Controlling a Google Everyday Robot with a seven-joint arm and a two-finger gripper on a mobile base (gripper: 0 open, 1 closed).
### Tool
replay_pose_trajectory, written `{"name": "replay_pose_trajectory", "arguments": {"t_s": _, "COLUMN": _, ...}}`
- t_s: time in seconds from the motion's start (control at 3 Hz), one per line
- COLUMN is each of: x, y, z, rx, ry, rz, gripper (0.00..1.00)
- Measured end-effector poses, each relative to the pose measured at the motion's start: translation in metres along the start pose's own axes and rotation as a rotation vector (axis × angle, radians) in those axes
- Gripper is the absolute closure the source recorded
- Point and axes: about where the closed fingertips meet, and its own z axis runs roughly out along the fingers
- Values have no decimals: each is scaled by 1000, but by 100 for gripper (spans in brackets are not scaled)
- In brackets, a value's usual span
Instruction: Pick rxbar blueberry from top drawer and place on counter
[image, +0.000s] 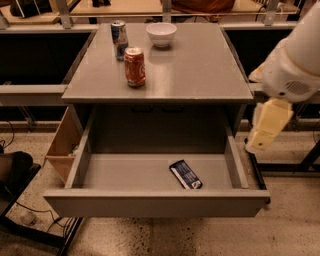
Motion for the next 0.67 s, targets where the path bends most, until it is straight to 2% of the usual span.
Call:
{"name": "replay_pose_trajectory", "arguments": {"t_s": 0.33, "x": -21, "y": -2, "z": 75, "rx": -61, "ry": 8, "rz": 47, "gripper": 0}}
{"name": "replay_pose_trajectory", "arguments": {"t_s": 0.67, "x": -40, "y": 6, "z": 147, "rx": -154, "ry": -26, "rz": 148, "gripper": 0}}
